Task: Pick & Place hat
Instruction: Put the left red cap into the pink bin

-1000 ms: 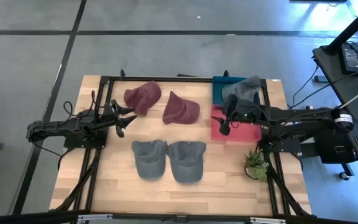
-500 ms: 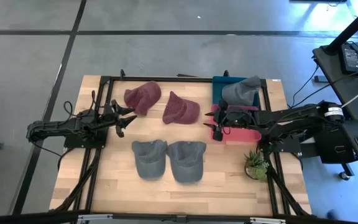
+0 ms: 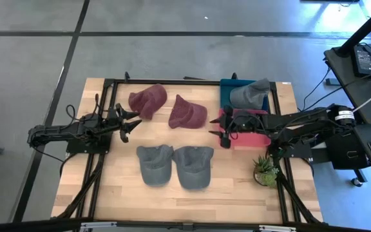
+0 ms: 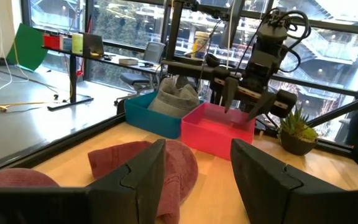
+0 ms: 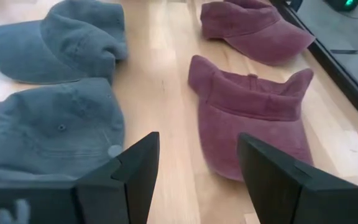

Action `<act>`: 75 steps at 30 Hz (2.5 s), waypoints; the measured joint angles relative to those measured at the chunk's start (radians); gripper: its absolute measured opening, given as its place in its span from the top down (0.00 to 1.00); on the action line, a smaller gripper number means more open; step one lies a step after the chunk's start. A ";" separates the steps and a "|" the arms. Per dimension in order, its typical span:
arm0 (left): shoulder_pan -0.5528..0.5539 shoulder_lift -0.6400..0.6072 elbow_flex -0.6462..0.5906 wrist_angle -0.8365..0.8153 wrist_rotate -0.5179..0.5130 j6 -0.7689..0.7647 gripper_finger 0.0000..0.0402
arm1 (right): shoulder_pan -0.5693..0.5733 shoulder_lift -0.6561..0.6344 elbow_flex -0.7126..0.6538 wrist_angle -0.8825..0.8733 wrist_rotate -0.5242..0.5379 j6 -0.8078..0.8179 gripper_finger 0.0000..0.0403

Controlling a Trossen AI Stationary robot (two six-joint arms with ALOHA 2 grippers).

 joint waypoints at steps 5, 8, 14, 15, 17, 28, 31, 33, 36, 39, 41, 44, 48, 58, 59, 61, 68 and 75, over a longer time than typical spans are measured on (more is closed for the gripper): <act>0.000 0.000 0.000 -0.001 0.001 0.011 0.56 | 0.000 0.000 0.021 0.000 0.000 -0.004 0.47; 0.000 0.000 0.000 -0.007 0.001 0.012 0.56 | 0.000 0.000 0.029 0.001 0.000 -0.012 0.47; 0.000 0.000 0.000 -0.032 0.002 0.013 0.56 | 0.000 0.000 0.029 0.000 0.000 -0.013 0.47; 0.000 0.000 0.000 -0.033 0.002 0.013 0.56 | 0.000 0.000 0.029 0.000 0.000 -0.013 0.47; 0.000 0.000 0.000 -0.032 0.002 0.013 0.56 | 0.000 0.000 0.029 0.000 0.000 -0.001 0.47; 0.000 0.172 0.000 0.120 -0.043 -0.003 0.56 | -0.001 0.000 0.029 0.037 0.000 -0.007 0.47; 0.000 0.301 0.001 0.216 -0.046 0.021 0.56 | -0.001 0.000 0.030 0.068 0.000 -0.028 0.47; 0.002 0.402 0.022 0.233 -0.059 0.020 0.56 | -0.001 0.000 0.030 0.077 0.000 -0.038 0.47; 0.002 0.572 0.105 0.241 -0.112 0.006 0.56 | -0.002 0.000 0.030 0.091 0.000 -0.049 0.47; 0.002 0.747 0.209 0.240 -0.132 0.034 0.56 | -0.006 0.000 0.030 0.091 0.000 -0.048 0.47; 0.002 0.863 0.278 0.240 -0.132 0.053 0.56 | -0.006 0.000 0.030 0.091 0.008 -0.048 0.47; 0.002 1.022 0.370 0.242 -0.132 0.074 0.56 | -0.006 0.000 0.030 0.090 0.008 -0.048 0.47; 0.002 1.185 0.453 0.233 -0.114 0.115 0.56 | -0.006 0.000 0.030 0.077 0.008 -0.049 0.47; 0.030 1.327 0.557 0.000 -0.135 0.141 0.56 | -0.006 0.000 0.030 0.014 0.008 -0.041 0.47; 0.040 1.327 0.567 -0.042 -0.169 0.127 0.56 | -0.006 0.000 0.030 0.014 0.008 -0.041 0.47; 0.064 1.327 0.583 -0.118 -0.252 0.088 0.56 | -0.006 0.000 0.030 0.015 0.008 -0.042 0.47; 0.166 1.327 0.608 -0.380 -0.350 -0.129 0.56 | -0.006 0.000 0.030 0.015 0.008 -0.041 0.47; 0.269 1.326 0.608 -0.471 -0.271 -0.289 0.56 | -0.006 0.000 0.030 0.015 0.008 -0.045 0.47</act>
